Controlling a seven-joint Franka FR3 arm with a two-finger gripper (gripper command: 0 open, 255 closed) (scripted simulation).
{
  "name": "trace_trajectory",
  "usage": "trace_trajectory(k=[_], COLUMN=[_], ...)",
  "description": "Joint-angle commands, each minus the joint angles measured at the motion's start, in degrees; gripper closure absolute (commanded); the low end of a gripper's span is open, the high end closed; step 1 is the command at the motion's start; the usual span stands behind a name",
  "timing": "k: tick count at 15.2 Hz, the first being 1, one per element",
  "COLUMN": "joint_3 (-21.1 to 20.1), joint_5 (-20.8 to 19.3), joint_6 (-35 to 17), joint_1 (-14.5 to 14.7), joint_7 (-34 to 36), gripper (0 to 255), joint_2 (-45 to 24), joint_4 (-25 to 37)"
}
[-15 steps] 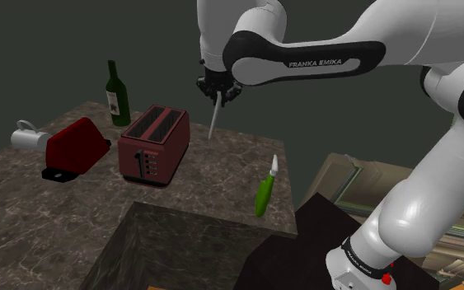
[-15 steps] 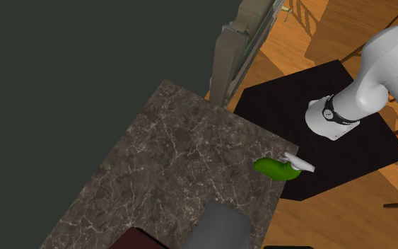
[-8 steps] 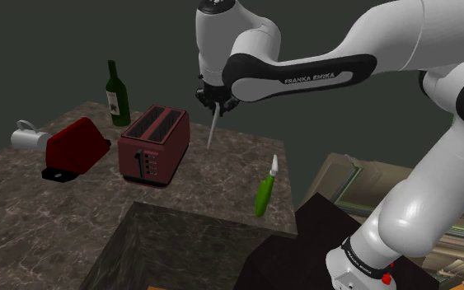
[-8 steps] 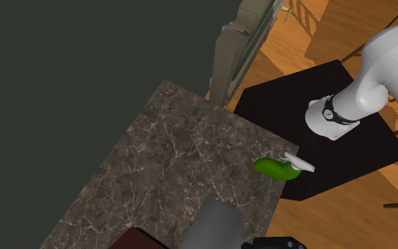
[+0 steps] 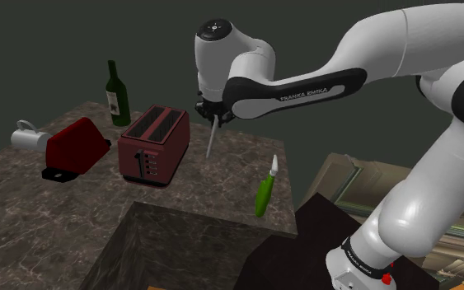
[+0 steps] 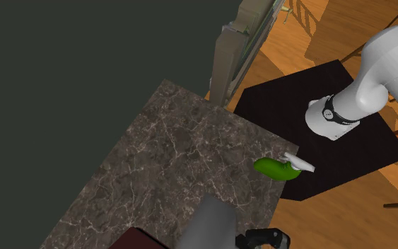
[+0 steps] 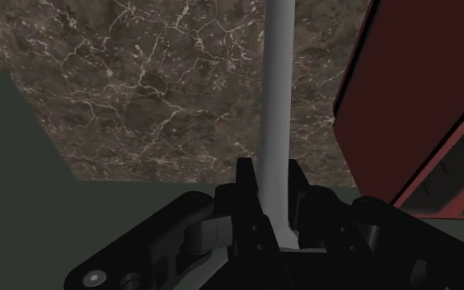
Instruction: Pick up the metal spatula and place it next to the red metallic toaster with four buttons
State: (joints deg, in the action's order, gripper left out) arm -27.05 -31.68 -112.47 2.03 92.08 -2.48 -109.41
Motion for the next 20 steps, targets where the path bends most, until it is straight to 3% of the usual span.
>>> trace_trajectory(k=[1,20], joint_3=[0.04,0.94], joint_5=[-0.60,-7.65], joint_6=[-1.25,-11.16], joint_1=[-0.01,0.31], joint_7=[0.87,9.82], gripper=[255,255], joint_2=[-0.52,-6.68], joint_4=[-0.97,-8.07])
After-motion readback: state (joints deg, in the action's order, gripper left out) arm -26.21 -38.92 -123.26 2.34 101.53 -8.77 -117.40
